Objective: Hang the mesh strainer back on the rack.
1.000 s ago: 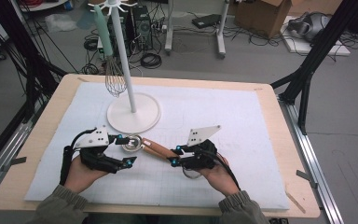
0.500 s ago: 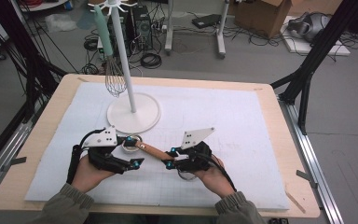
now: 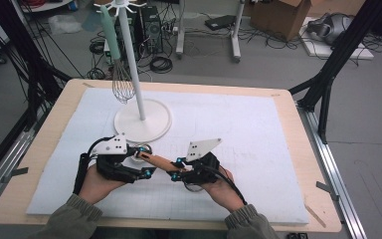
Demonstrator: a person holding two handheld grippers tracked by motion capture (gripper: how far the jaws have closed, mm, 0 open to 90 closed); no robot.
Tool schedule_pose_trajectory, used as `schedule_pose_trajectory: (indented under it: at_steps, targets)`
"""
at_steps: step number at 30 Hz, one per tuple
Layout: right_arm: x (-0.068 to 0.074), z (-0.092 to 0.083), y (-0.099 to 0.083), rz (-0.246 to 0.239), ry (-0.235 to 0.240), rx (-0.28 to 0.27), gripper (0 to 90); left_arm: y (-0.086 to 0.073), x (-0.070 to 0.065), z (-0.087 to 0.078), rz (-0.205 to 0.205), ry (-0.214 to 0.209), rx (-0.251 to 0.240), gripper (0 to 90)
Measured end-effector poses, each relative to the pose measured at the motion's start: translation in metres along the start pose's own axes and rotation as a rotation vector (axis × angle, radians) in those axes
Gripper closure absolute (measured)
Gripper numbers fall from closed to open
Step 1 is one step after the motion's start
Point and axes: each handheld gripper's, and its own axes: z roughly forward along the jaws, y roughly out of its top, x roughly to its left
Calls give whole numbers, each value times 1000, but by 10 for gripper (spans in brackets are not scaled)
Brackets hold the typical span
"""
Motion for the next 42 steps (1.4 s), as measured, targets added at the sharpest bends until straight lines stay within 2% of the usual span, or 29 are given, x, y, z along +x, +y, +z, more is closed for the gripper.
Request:
schedule_pose_trajectory:
  at_steps: [4, 19, 27, 31, 33, 38, 42]
  targets:
    - [3, 2, 3, -37, -9, -14, 704, 0, 1, 1, -8, -13, -2, 465]
    - [10, 9, 8, -93, -48, -9, 704, 2, -1, -1, -10, -37, -21, 572]
    - [14, 11, 10, -114, -48, -1, 705, 7, -3, -5, -6, -82, -43, 648]
    - [15, 14, 9, -127, -46, 21, 705, 8, -4, -4, -3, -105, -34, 684]
    - [16, 16, 9, -130, -43, 32, 704, 9, -4, -4, -6, -120, -38, 712]
    - [16, 17, 9, -131, -34, 38, 703, 10, -5, -4, -5, -120, -31, 717]
    - [12, 17, 8, -97, -6, 33, 691, 10, -6, -3, -1, -120, -26, 719]
